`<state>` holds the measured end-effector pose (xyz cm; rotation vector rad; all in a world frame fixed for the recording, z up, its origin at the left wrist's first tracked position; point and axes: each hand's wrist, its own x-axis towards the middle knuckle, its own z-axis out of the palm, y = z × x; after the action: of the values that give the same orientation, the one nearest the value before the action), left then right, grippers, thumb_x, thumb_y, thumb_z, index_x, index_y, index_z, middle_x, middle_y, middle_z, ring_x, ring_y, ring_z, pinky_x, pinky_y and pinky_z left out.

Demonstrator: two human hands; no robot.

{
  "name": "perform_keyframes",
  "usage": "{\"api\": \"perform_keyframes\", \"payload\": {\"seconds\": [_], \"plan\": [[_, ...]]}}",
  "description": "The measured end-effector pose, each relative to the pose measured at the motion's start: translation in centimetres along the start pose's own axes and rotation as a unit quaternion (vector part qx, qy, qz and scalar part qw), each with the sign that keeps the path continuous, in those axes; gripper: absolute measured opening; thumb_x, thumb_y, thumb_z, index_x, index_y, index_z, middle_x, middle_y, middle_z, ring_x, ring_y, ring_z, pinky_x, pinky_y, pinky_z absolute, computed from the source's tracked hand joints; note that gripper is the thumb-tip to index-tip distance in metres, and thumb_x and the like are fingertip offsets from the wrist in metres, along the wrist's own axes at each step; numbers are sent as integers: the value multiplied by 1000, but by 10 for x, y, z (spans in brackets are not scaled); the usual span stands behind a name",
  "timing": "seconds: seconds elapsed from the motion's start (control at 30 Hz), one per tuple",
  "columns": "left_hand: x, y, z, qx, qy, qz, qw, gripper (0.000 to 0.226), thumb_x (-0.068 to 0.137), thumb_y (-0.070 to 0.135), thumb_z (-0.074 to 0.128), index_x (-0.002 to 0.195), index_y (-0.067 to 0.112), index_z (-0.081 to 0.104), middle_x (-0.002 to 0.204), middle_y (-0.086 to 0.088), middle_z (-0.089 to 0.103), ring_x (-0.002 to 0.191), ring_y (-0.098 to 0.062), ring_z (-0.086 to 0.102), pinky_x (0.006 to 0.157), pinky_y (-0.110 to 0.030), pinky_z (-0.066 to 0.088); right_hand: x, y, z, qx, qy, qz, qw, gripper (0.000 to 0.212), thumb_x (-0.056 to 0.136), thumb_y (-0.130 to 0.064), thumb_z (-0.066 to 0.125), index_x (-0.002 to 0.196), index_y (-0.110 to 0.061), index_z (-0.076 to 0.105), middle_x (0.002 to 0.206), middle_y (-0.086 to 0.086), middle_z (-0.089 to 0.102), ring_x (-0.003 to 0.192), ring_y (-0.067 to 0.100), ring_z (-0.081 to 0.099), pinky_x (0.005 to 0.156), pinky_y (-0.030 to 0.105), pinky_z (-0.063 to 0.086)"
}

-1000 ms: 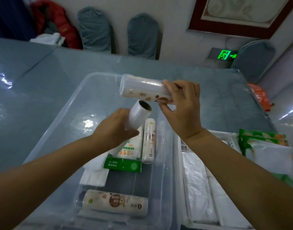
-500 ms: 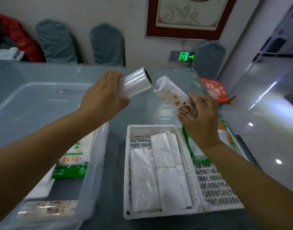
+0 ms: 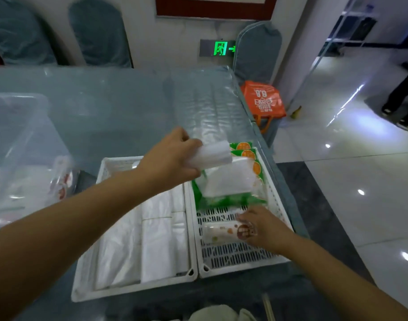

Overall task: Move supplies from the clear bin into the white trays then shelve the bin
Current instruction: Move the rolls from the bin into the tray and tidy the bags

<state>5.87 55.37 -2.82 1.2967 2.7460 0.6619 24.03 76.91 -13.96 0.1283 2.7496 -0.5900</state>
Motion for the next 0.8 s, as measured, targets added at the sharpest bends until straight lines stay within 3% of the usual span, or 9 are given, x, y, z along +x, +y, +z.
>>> {"api": "perform_keyframes", "payload": {"seconds": [0.17,0.33,0.53,0.67,0.8], "plan": [[11,26,49,-13,-74,-3,997,51,65,38,69,112,23,55,103,-1,46,91,-19,48,71,-28,41,-3,21,16,-19,-90,-36,995,55,77,-25,71,128,-24,51,123,0,46,112,17,42,94,25,35],[19,48,95,-49,-113,-18,992,55,63,44,73,110,24,51,100,6,51,81,-10,46,65,-26,36,-8,28,19,-45,-111,-61,991,52,80,-36,66,129,-26,50,124,2,54,110,20,49,91,27,37],[27,74,143,-58,-168,-24,984,48,67,44,72,105,22,55,93,3,50,80,-15,50,64,-28,38,-29,32,19,-24,-10,-83,996,22,86,-32,57,106,-23,62,110,-2,64,99,15,57,80,22,39],[22,80,172,-13,-195,-30,980,37,74,41,68,101,18,55,100,-3,57,86,-20,55,68,-30,42,-42,38,16,5,74,-37,997,21,91,-31,51,102,-23,66,107,-4,67,98,12,58,82,24,44],[18,75,190,40,-173,-4,984,33,79,38,61,102,14,56,106,-8,59,93,-25,55,71,-33,41,-45,42,15,14,93,-36,995,20,90,-25,52,102,-19,67,105,-2,68,96,14,59,81,25,45]]}}
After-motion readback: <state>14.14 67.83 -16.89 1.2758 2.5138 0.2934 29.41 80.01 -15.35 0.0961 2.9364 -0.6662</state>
